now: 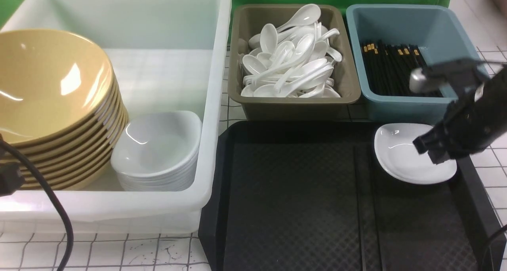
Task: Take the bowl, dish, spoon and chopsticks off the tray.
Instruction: Use the right arm to grab the plate
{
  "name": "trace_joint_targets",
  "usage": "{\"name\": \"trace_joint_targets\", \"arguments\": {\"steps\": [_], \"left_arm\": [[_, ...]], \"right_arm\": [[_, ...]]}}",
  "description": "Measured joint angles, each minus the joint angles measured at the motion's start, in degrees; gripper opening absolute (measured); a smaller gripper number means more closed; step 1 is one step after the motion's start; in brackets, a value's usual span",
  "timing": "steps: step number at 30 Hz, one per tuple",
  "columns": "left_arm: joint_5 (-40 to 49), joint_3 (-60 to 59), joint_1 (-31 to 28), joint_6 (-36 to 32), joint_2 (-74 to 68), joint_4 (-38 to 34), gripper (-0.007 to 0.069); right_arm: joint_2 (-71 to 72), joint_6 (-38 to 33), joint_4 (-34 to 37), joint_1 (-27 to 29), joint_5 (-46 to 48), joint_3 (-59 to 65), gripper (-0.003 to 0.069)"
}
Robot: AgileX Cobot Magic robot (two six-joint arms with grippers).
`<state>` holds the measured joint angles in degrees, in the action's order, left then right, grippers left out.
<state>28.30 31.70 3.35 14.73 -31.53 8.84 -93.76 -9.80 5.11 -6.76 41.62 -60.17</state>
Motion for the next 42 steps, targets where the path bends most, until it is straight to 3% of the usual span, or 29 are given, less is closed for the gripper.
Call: {"name": "trace_joint_targets", "arguments": {"steps": [3, 10, 15, 19, 26, 30, 36, 39, 42], "left_arm": [[-0.3, -0.1, 0.0, -0.2, 0.0, -0.1, -0.0012], [-1.6, -2.3, 0.0, -0.8, 0.0, -3.1, -0.0012], [-2.7, -2.5, 0.0, -2.4, 0.0, -4.3, -0.0012], [-2.8, -2.5, 0.0, -2.7, 0.0, -4.4, -0.0012], [-2.8, -2.5, 0.0, -2.9, 0.0, -4.4, -0.0012], [-2.8, -2.5, 0.0, -3.3, 0.0, -4.9, -0.0012], [-2.8, -2.5, 0.0, -3.3, 0.0, -5.2, -0.0012], [-2.8, -2.5, 0.0, -3.3, 0.0, -5.3, -0.0012], [-2.8, -2.5, 0.0, -3.3, 0.0, -5.3, -0.0012]], "right_arm": [[-3.8, -0.6, 2.6, -0.3, -7.2, 1.8, 0.0035], [-6.2, 0.5, 10.5, -4.3, -7.3, 2.0, 0.0036], [-2.2, 0.8, 11.8, -6.3, -4.8, 2.0, 0.0059], [1.5, 4.3, 8.2, -2.4, -2.9, 2.0, 0.0162], [1.5, 8.4, 6.6, 5.7, -3.0, 3.8, 0.0443], [-0.6, 8.5, 7.8, 6.0, -4.6, 6.2, 0.05], [-4.3, 8.5, 11.4, 6.0, -8.1, 7.0, 0.0468], [-5.3, 5.8, 13.4, 6.0, -9.8, 7.0, 0.037], [-5.5, 3.1, 15.4, 6.0, -11.3, 6.8, 0.0225]]}}
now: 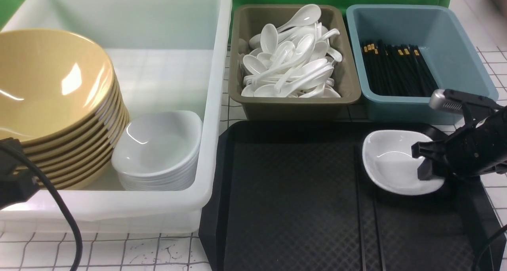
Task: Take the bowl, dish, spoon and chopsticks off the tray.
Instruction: Use the right arm to grab the plate, then use the right arm to put the plate into the large storage box on the left
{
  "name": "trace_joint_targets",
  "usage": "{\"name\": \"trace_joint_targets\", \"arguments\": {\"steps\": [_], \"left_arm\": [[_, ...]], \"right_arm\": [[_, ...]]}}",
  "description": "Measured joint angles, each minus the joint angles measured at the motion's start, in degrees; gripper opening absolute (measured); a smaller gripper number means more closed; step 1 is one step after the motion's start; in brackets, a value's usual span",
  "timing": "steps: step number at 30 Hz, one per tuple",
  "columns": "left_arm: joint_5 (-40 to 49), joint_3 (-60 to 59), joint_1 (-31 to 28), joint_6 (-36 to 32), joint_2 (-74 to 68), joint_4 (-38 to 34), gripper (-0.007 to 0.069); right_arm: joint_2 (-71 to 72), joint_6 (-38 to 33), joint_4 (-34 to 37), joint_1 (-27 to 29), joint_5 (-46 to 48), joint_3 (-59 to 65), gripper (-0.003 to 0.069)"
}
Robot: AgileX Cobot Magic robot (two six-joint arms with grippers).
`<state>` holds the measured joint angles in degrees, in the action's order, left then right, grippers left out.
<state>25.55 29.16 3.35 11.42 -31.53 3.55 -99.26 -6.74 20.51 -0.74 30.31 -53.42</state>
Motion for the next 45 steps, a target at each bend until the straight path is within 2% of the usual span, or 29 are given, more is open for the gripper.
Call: {"name": "trace_joint_targets", "arguments": {"steps": [1, 5, 6, 10, 14, 16, 18, 22, 26, 32, 36, 40, 41, 42, 45], "left_arm": [[0.0, 0.0, 0.0, 0.0, 0.0, 0.0, -0.0012], [0.0, 0.0, 0.0, -0.2, 0.0, 0.0, -0.0012], [0.0, 0.0, 0.0, -0.2, 0.0, 0.0, -0.0012], [0.0, 0.0, 0.0, -0.2, 0.0, 0.0, -0.0012], [-0.2, 0.0, 0.0, -0.2, 0.0, -0.1, -0.0012], [-0.5, 0.0, 0.0, -0.2, 0.0, -0.1, -0.0012], [-0.5, 0.0, 0.0, -0.2, 0.0, -0.1, -0.0012], [-0.7, 0.0, 0.0, -0.2, 0.0, -0.2, -0.0012], [-0.9, 0.0, 0.0, -0.2, 0.0, -0.4, -0.0012], [-0.9, 0.0, 0.0, -0.3, 0.0, -0.8, -0.0012], [-0.9, 0.0, 0.0, -0.4, 0.0, -0.8, -0.0012], [-0.9, 0.0, 0.0, -0.4, 0.0, -0.8, -0.0012], [-0.9, 0.0, 0.0, -0.4, 0.0, -0.8, -0.0012], [-0.9, 0.0, 0.0, -0.4, 0.0, -0.8, -0.0012], [-0.9, 0.0, 0.0, -0.5, 0.0, -0.8, -0.0012]], "right_arm": [[0.4, -0.6, 0.9, 0.0, -0.3, -0.2, 0.0185], [3.1, -1.3, 1.3, 0.0, 0.0, -0.1, 0.0135], [4.8, -1.9, 1.4, 0.0, 0.7, 0.0, 0.0099], [10.9, -4.8, 3.4, -0.7, 2.0, 0.1, 0.0065], [19.5, -8.3, 9.4, -9.1, 1.4, -2.2, 0.0065], [20.9, -8.4, 10.4, -15.8, -0.8, -4.7, 0.0065], [20.3, -8.1, 11.0, -22.3, -3.9, -8.6, 0.0065], [14.8, -7.9, 11.4, -30.8, -6.9, -16.8, 0.0065], [5.4, -6.4, 11.6, -35.6, -9.3, -24.2, 0.0065], [-6.5, -1.4, 11.9, -39.0, -9.2, -31.5, 0.0069], [-10.0, -0.5, 12.0, -41.2, -8.5, -34.6, 0.0108], [-10.5, -0.4, 11.8, -41.4, -7.9, -35.1, 0.0216], [-10.5, -0.4, 11.8, -41.4, -7.9, -35.1, 0.0216], [-10.4, -0.4, 11.8, -41.4, -7.0, -35.4, 0.0272], [-9.5, -1.8, 10.0, -41.2, -4.0, -35.9, 0.0318]]}}
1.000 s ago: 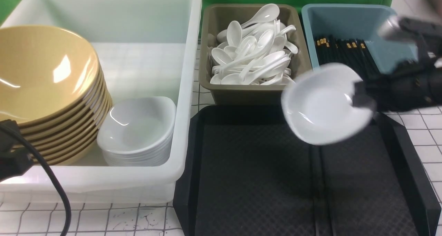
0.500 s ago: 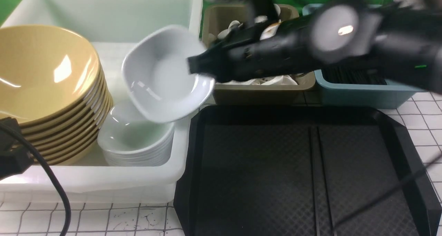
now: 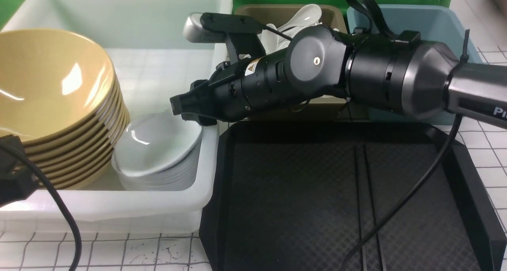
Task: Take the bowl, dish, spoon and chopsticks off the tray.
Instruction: Use the right arm to put the plate into the large storage box on the left, then use the right arm to grab a chopstick
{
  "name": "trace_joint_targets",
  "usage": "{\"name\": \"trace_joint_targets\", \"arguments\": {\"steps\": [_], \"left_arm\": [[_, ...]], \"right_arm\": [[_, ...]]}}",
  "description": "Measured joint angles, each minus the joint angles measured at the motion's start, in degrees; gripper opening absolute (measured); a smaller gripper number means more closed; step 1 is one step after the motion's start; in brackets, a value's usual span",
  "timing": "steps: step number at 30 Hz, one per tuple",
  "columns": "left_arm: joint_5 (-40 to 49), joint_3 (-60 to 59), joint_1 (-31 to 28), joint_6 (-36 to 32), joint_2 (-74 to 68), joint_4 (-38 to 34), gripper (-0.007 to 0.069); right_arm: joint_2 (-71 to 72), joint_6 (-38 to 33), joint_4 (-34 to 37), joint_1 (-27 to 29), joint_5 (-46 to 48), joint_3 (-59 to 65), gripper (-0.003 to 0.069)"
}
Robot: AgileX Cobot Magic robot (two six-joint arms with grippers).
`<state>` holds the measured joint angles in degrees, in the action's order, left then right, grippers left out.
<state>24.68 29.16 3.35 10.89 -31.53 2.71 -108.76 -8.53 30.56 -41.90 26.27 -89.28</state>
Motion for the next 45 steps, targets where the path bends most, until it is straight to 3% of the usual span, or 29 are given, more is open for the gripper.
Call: {"name": "trace_joint_targets", "arguments": {"steps": [4, 6, 7, 9, 11, 13, 15, 19, 30, 38, 42, 45], "left_arm": [[0.4, 0.0, 0.0, -0.1, 0.0, 0.0, -0.0012], [0.5, 0.0, 0.0, -0.1, 0.0, 0.0, -0.0012], [0.6, 0.0, 0.0, -0.1, 0.0, -0.1, -0.0012], [0.6, 0.0, 0.0, -0.1, 0.0, -0.4, -0.0012], [0.5, 0.0, 0.0, -0.1, 0.0, -0.9, -0.0012], [0.4, 0.0, 0.0, -0.1, 0.0, -1.5, -0.0012], [0.4, 0.0, 0.0, -0.1, 0.0, -1.7, -0.0012], [0.4, 0.0, 0.0, -0.1, 0.0, -1.9, -0.0012], [-0.1, 0.0, 0.0, -0.1, 0.0, -2.1, -0.0012], [-0.1, 0.0, 0.0, -0.1, 0.0, -2.1, -0.0012], [-0.3, 0.0, 0.0, -0.1, 0.0, -2.1, -0.0012], [-0.4, 0.0, 0.0, -0.1, 0.0, -2.1, -0.0012]], "right_arm": [[5.2, -0.2, -12.8, 2.4, 13.4, -0.7, 0.0344], [8.2, 2.1, -18.8, 4.0, 19.7, -0.7, 0.0344], [11.7, 5.4, -26.1, 6.5, 25.2, 0.4, 0.0344], [15.1, 9.1, -29.9, 10.8, 30.1, 4.7, 0.0346], [16.9, 10.0, -28.8, 15.6, 31.0, 10.3, 0.0347], [17.0, 8.5, -23.2, 21.4, 30.1, 18.6, 0.0348], [16.2, 6.7, -18.0, 23.7, 26.5, 27.2, 0.0348], [15.7, 5.6, -14.7, 23.2, 18.7, 34.2, 0.0349], [10.0, 6.2, -21.1, 22.0, 13.3, 34.8, 0.0324], [9.8, 5.1, -25.7, 21.8, 14.3, 34.7, 0.0155], [9.8, 5.5, -26.4, 21.8, 14.9, 34.7, 0.0113], [10.8, 8.2, -26.4, 21.8, 16.0, 34.7, 0.0132]]}}
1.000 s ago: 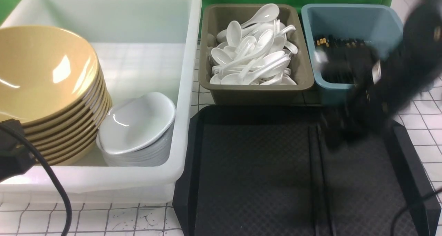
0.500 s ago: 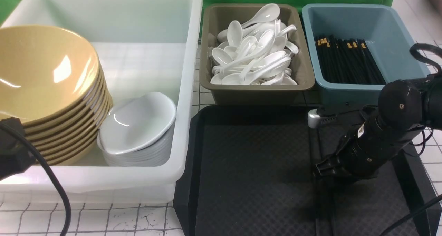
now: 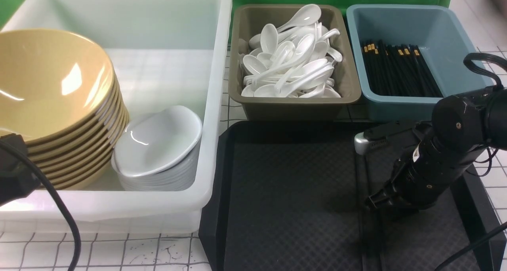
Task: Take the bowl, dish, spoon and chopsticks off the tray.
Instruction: Use the right arm to grab a chopstick
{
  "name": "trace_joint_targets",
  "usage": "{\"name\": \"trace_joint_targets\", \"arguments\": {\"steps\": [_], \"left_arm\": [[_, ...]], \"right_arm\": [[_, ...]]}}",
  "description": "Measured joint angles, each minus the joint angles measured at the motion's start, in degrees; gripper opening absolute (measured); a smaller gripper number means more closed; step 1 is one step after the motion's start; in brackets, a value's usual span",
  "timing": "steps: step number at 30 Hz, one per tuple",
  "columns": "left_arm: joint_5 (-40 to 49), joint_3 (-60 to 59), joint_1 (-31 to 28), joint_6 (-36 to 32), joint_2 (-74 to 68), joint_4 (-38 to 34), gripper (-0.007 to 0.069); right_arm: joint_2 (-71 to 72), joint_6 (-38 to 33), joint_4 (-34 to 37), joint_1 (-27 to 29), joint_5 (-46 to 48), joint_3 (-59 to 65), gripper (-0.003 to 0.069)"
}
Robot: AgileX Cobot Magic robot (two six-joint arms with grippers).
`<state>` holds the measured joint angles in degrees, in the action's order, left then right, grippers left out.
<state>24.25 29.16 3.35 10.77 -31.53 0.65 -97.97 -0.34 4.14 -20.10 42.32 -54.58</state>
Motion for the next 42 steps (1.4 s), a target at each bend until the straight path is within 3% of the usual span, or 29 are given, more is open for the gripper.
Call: {"name": "trace_joint_targets", "arguments": {"steps": [4, 9, 13, 19, 25, 42], "left_arm": [[0.0, 0.0, 0.0, 0.0, 0.0, 0.0, -0.0012], [0.0, 0.0, 0.0, 0.0, 0.0, 0.0, -0.0012], [0.0, 0.0, 0.0, 0.0, 0.0, 0.0, -0.0012], [-0.1, 0.0, 0.0, 0.0, 0.0, 0.0, -0.0012], [0.0, 0.0, 0.0, 0.0, 0.0, 0.0, -0.0012], [-0.7, 0.0, 0.0, 0.0, 0.0, 0.0, -0.0012]], "right_arm": [[2.9, 2.6, 0.1, -0.5, 0.1, -0.4, 0.0197], [4.7, 4.6, 0.3, -5.3, -1.7, -0.7, 0.0332], [0.8, 6.0, -0.4, -7.3, -2.6, -0.7, 0.036], [-2.6, 6.6, -2.7, -7.4, -2.7, -1.5, 0.0305], [-2.6, 6.6, -5.6, -7.4, -1.9, -1.6, 0.0125], [2.1, 0.3, -7.9, -7.8, 0.6, -0.7, 0.0124]]}}
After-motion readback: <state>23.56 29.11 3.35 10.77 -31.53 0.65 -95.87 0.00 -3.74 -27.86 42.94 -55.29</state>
